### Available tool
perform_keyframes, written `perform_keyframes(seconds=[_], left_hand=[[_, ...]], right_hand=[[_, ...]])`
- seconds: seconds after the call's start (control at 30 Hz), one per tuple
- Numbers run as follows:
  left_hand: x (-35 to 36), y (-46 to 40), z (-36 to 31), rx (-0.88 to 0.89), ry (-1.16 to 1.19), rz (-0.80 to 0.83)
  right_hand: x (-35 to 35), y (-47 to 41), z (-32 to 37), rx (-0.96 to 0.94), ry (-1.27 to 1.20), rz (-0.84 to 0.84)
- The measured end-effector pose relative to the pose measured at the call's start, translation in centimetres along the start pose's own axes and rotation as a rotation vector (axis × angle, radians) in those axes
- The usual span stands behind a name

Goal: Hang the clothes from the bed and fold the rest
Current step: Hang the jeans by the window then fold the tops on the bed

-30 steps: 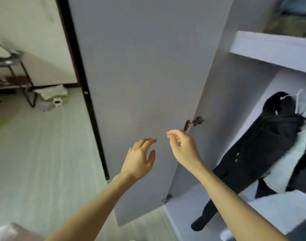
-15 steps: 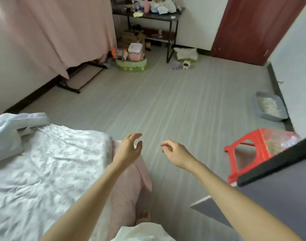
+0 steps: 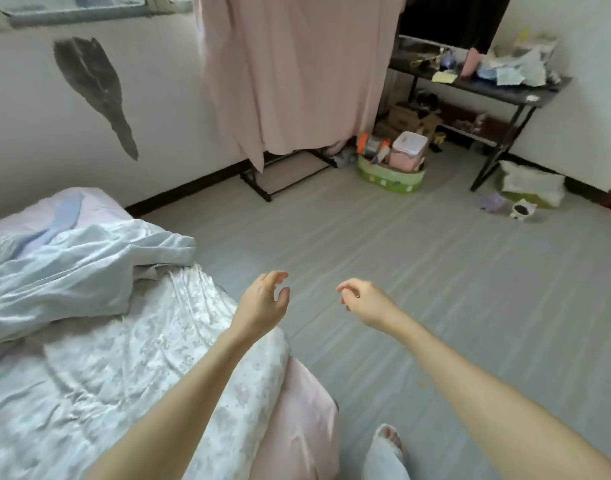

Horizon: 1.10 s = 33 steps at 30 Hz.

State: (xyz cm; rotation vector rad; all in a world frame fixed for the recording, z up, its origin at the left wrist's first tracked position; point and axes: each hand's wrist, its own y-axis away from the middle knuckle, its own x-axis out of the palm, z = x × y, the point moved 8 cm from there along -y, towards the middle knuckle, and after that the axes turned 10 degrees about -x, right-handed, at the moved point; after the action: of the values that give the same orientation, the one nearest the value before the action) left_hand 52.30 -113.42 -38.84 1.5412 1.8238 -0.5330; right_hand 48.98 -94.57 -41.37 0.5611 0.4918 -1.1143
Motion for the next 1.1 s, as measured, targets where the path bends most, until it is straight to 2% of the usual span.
perform_keyframes(seconds=[0.23,0.43,0.6,0.8,0.9,1.1], left_hand=[[-1.7,-11.9,-1.1,-0.199,0.087,-0.290],[-4.2,-16.7,-1.6,-0.329,0.110,-0.418],[-10.0,-16.3,4.8,-0.536,0.079,-0.611],[-16.1,-18.9,16.1,-0.767,0.027,-0.653],[-17.7,-20.8,22.6,-0.872,0.035,-0.649],[-18.9,-23.6,33.6,-1.054,-0.047,-0.493]], right_hand=[[-4.2,-15.5,1.1,-0.175,0.057,0.234],[-5.5,-24.8,5.4,-0.304,0.150,0.319],[1.6,-30.4,11.8,-0.466,0.179,0.509],[11.8,-37.1,18.2,-0.598,0.149,0.633],[17.3,-41.5,20.6,-0.616,0.193,0.658],[28.7,-47.9,23.4,-0.602,0.325,0.787]])
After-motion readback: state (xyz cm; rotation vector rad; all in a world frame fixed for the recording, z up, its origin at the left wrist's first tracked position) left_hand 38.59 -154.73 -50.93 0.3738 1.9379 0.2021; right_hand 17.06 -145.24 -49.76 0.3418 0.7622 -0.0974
